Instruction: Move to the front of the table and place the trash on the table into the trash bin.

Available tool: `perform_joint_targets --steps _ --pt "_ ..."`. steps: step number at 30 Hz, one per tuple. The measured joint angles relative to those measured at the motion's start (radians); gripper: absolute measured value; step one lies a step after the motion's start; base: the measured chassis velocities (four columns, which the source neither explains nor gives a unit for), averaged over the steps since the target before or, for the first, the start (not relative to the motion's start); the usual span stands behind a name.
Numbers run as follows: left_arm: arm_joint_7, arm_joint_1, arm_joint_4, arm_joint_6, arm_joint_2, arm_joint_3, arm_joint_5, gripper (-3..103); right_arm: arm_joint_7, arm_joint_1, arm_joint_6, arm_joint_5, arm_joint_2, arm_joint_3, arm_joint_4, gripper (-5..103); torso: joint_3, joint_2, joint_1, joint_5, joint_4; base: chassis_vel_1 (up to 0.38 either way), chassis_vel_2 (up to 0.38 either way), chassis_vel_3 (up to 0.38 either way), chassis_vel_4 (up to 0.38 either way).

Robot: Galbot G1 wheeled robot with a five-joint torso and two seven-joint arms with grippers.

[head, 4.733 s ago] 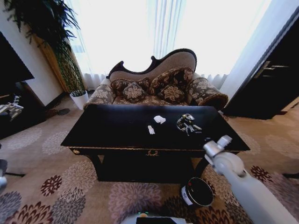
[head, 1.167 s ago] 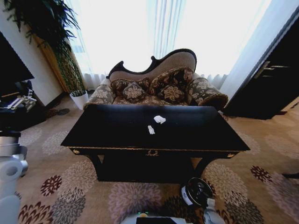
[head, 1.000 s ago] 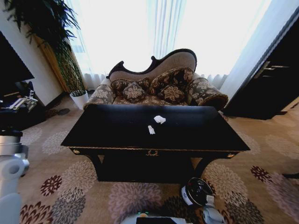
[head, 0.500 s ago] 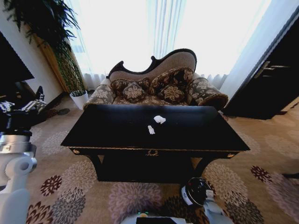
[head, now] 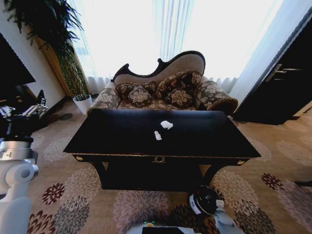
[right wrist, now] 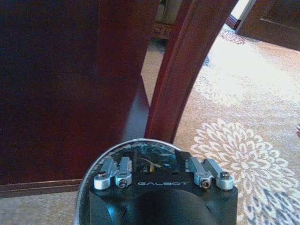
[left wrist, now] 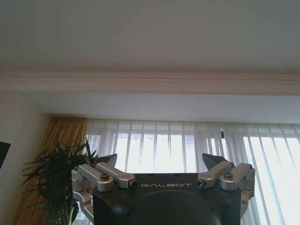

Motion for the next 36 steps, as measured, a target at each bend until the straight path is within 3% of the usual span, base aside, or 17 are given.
perform_joint_targets --steps 2,4,6,7,9,10,13,17,20,24,26,28,29,32,36 --pt "0.000 0.003 -0.001 0.000 0.002 -0.011 -0.009 100 -0.002 -0.021 0.001 0.005 0.006 0.001 0.022 59 0.000 0.000 0.000 0.0001 -0.0001 0.000 0.000 0.000 0.000" --pt "0.000 0.005 -0.001 0.000 0.003 -0.016 -0.013 100 -0.006 -0.035 0.002 0.009 0.008 0.002 0.034 59 0.000 0.000 0.000 0.0000 -0.0001 0.000 0.000 0.000 0.000" --pt "0.000 0.010 -0.002 -0.001 0.003 -0.025 -0.017 100 -0.029 -0.064 0.007 0.015 0.011 0.008 0.066 70 0.000 0.000 0.000 -0.0001 -0.0001 0.000 0.000 0.000 0.000" --pt "0.000 0.010 -0.002 -0.001 0.003 -0.025 -0.017 100 -0.029 -0.064 0.007 0.015 0.011 0.008 0.066 70 0.000 0.000 0.000 -0.0001 -0.0001 0.000 0.000 0.000 0.000" --pt "-0.001 0.016 -0.008 -0.002 0.003 -0.033 -0.023 100 -0.094 -0.109 0.040 0.009 0.015 0.031 0.114 81 0.000 0.000 0.000 0.0001 -0.0002 0.000 0.000 0.000 0.000" --pt "-0.001 0.016 -0.008 -0.002 0.003 -0.033 -0.023 100 -0.094 -0.109 0.040 0.009 0.015 0.031 0.114 81 0.000 0.000 0.000 0.0001 -0.0002 0.000 0.000 0.000 0.000" --pt "-0.016 0.024 -0.025 0.008 -0.002 -0.037 -0.032 100 -0.173 -0.160 0.117 -0.052 0.024 0.081 0.196 96 0.000 0.000 0.000 -0.0001 -0.0001 0.000 0.000 0.000 0.000" --pt "-0.024 0.029 -0.042 0.018 -0.012 -0.036 -0.032 100 -0.256 -0.209 0.180 -0.087 0.029 0.132 0.285 100 0.000 0.000 0.000 -0.0001 -0.0001 0.000 0.000 0.000 0.000" --pt "-0.025 0.034 -0.058 0.022 -0.022 -0.034 -0.031 100 -0.330 -0.260 0.183 -0.074 0.037 0.172 0.379 100 0.000 0.000 0.000 0.0001 0.0000 0.000 0.000 0.000 0.000" --pt "-0.025 0.041 -0.077 0.023 -0.030 -0.036 -0.031 100 -0.451 -0.366 0.182 0.037 0.060 0.220 0.520 100 0.000 0.000 0.000 0.0001 -0.0002 0.000 0.000 0.000 0.000" --pt "-0.025 0.042 -0.080 0.024 -0.031 -0.037 -0.031 100 -0.476 -0.390 0.180 0.067 0.069 0.229 0.553 100 0.000 0.000 0.000 0.0002 -0.0002 0.000 0.000 0.000 0.000" --pt "-0.026 0.042 -0.089 0.025 -0.033 -0.037 -0.032 100 -0.556 -0.436 0.180 0.108 0.092 0.261 0.626 100 0.000 0.000 0.000 -0.0002 -0.0003 0.000 0.000 0.000 0.000" --pt "-0.026 0.042 -0.089 0.025 -0.033 -0.037 -0.032 100 -0.556 -0.436 0.180 0.108 0.092 0.261 0.626 100 0.000 0.000 0.000 -0.0002 -0.0003 0.000 0.000 0.000 0.000" --pt "-0.026 0.042 -0.104 0.031 -0.033 -0.041 -0.037 100 -0.676 -0.484 0.191 0.147 0.118 0.304 0.718 100 0.000 0.000 0.000 0.0000 -0.0003 0.000 0.000 0.000 0.000" --pt "-0.026 0.046 -0.110 0.032 -0.034 -0.048 -0.042 100 -0.711 -0.508 0.195 0.193 0.130 0.331 0.791 100 0.000 0.000 0.000 0.0000 -0.0002 0.000 0.000 0.000 0.000"
